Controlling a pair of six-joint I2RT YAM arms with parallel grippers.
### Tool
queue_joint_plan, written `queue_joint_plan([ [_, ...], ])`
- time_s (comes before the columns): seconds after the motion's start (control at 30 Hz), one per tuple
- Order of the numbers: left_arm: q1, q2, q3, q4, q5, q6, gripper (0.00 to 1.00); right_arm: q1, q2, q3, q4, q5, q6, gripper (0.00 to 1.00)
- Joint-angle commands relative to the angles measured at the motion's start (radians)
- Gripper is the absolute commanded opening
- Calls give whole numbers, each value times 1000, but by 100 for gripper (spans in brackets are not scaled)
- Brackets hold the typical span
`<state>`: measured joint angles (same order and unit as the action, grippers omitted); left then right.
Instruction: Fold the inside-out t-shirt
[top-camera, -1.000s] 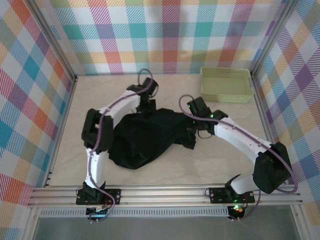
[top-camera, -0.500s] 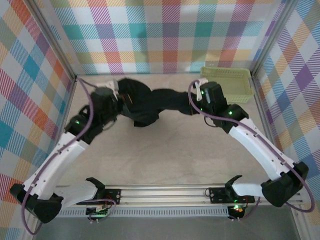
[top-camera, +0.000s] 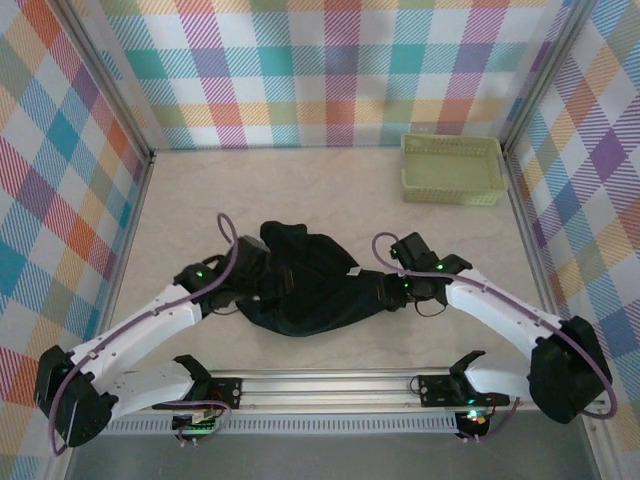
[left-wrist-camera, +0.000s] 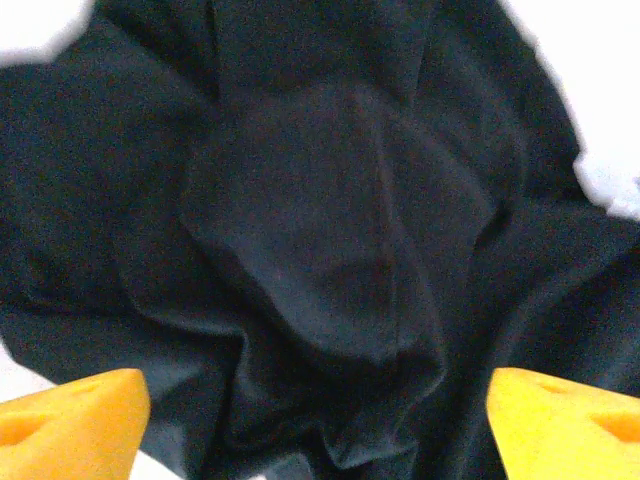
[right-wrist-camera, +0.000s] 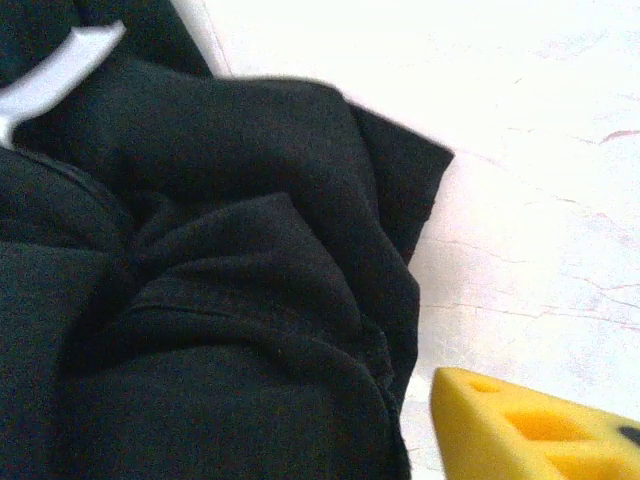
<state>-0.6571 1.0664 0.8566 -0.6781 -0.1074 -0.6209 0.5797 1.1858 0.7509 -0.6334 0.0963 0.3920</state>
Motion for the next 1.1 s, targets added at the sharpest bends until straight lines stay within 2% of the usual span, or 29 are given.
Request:
queue_joint_plan([
  [0.0,112,76,93,-38,-8,48,92,0,-58,79,-12,42,18,67],
  [0.07,139,143,132,-40,2,54,93,-4,-60,95,-24,61,27,71],
  [0.27,143,326,193,12,69,87,91,-21,-33,69,0,45,67,72],
  [0.43,143,453,197,58,119,96,75,-21,32,40,65,-23,90,71],
  [0.5,143,479,194,71,124,98,66,-21,73,43,73,-43,96,68],
  [0.53,143,484,194,75,123,100,61,-20,93,48,71,-50,94,66],
  [0.63,143,484,204,75,108,106,41,-21,137,59,72,-94,75,45],
  [0.7,145,470,226,63,92,118,22,-21,130,67,69,-111,62,24],
  [0.8,148,428,280,28,47,140,3,-21,86,98,37,-80,38,3],
  [0.83,153,409,303,18,35,147,0,-21,68,116,16,-48,28,0],
  [1.07,192,231,586,-13,-77,201,0,-21,-32,478,-115,263,-146,0],
])
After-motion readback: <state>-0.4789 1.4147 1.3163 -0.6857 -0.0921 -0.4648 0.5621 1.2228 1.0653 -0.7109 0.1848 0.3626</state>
